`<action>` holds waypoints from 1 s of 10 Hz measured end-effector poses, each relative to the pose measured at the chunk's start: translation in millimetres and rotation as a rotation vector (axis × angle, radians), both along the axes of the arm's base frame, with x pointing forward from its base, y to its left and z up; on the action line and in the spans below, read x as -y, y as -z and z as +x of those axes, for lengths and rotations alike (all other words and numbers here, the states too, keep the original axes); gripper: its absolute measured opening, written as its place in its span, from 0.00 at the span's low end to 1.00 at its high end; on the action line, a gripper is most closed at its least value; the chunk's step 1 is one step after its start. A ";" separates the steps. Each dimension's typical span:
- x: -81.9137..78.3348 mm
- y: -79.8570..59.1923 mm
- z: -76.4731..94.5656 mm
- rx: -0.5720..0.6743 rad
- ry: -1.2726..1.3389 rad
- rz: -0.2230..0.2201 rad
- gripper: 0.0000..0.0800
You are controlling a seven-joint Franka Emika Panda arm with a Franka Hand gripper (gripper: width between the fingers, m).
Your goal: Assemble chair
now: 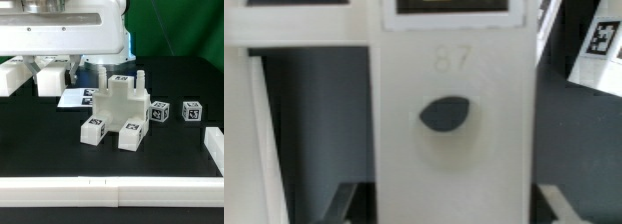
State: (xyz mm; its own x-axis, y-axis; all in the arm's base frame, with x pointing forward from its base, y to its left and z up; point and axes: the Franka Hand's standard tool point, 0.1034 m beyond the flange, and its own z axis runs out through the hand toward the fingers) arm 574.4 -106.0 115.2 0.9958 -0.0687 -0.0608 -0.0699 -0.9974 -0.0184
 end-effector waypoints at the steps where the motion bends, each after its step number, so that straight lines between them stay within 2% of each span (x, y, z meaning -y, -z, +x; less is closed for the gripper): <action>1: -0.1 -0.3 -0.2 0.000 0.004 0.000 0.36; 2: -2.5 -4.5 -3.2 0.000 0.037 0.003 0.36; 6: -26.0 -19.5 -45.8 -0.014 0.163 0.035 0.36; 7: -24.2 -16.1 -45.7 -0.018 0.146 0.034 0.36; 10: -26.5 -13.0 -46.2 -0.031 0.330 0.023 0.36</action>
Offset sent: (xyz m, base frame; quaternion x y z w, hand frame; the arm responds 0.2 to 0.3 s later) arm -0.0503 0.0135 0.0185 -0.0038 -0.0026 0.0451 0.9990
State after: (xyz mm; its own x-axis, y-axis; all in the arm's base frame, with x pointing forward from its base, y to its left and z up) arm 528.1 -79.5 128.3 0.9177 -0.3856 -0.0961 -0.3902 -0.9201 -0.0338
